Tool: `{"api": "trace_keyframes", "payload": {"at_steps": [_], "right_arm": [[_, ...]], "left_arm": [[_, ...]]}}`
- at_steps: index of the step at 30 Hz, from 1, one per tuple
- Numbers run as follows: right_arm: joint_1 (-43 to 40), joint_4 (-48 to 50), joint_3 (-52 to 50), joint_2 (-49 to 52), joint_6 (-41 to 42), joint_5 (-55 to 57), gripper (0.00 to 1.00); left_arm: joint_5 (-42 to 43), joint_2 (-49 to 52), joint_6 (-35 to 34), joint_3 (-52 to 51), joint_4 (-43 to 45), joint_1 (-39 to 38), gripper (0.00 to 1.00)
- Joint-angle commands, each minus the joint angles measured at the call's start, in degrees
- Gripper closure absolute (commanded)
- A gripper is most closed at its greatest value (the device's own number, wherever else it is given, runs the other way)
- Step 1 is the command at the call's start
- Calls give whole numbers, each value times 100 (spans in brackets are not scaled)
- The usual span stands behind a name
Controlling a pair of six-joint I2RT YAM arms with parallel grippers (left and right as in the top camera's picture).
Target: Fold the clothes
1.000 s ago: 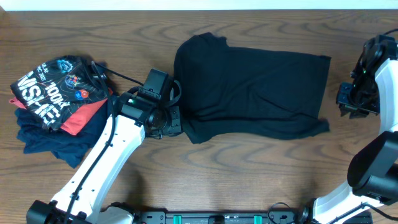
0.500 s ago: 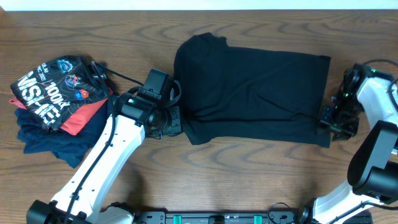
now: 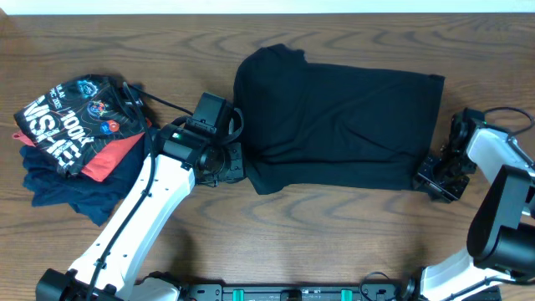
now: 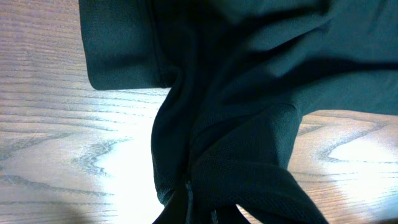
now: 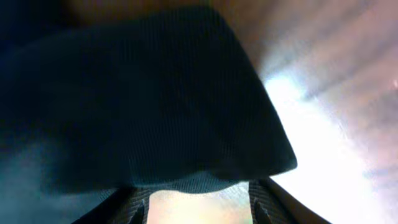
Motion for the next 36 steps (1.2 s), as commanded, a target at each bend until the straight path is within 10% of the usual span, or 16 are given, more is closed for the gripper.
{"api": "trace_keyframes", "payload": {"at_steps": [1, 12, 36], "right_arm": [[90, 542, -361, 245, 286, 83, 51], [55, 927, -463, 245, 284, 92, 98], [-308, -1115, 1665, -2540, -304, 531, 99]], "left_arm": [[7, 9, 76, 83, -39, 35, 94], [7, 9, 76, 83, -81, 35, 94], [-382, -1303, 654, 114, -140, 37, 94]]}}
